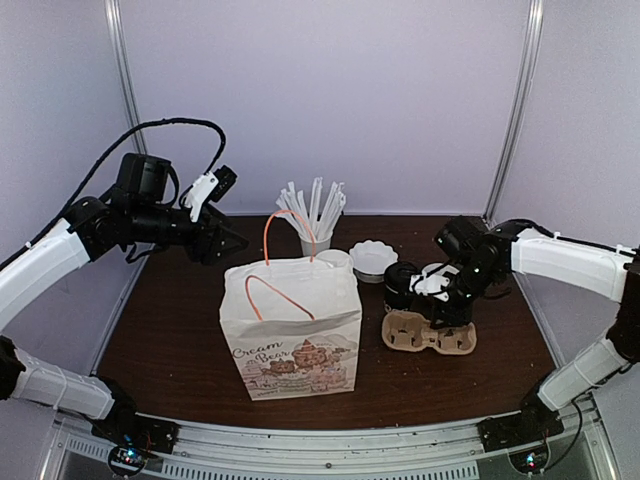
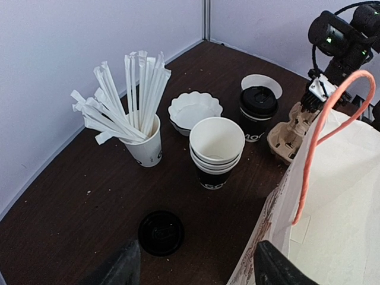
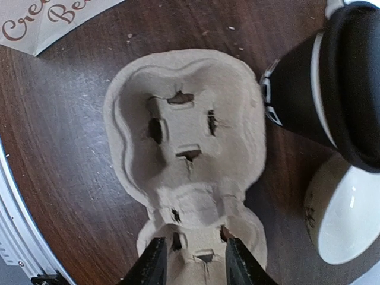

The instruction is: Pack the takeout coffee

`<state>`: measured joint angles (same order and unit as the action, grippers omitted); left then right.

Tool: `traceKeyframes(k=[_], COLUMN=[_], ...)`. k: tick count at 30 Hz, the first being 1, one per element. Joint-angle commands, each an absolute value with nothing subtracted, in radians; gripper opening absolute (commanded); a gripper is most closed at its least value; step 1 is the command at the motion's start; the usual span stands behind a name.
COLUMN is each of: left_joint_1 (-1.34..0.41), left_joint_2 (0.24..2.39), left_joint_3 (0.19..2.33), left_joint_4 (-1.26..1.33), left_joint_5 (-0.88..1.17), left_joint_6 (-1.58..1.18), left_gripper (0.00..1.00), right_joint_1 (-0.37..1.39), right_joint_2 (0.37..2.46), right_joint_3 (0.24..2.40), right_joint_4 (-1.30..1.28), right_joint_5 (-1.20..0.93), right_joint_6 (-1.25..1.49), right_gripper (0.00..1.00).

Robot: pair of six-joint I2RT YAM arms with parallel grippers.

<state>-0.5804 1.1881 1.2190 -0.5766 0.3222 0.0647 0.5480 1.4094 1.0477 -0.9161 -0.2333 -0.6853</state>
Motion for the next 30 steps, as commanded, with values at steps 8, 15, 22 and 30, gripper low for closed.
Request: traceKeyframes(k=[8,15,22,30], left_joint_1=[-0.565,-0.555,-0.551,-0.550], left_joint_2=[1.188,1.194,1.192,1.194], left_joint_3=[1.213,1.216,1.216,1.215], left_joint_4=[-0.535,-0.538,-0.542,-0.543], left_joint_5=[0.335,0.357,0.358,0.363], left_joint_6=[0.057,0.057,0.057,0.058], left_gripper=[0.69,0.69,0.69,0.69], right_joint_1=[0.571,0.571,0.571,0.571], right_joint_2=[1.543,1.570,1.614,1.636], right_joint_3=[1.051,1.051,1.071,1.078], right_joint_4=[-0.859,-0.845,-0.858,-0.862], right_joint_5=[-0.284,-0.249,-0.242,-0.227], right_joint_6=[-0.738,-0.739,-0.752,-0.762], right_gripper=[0.51,0.53,0.46,0.42])
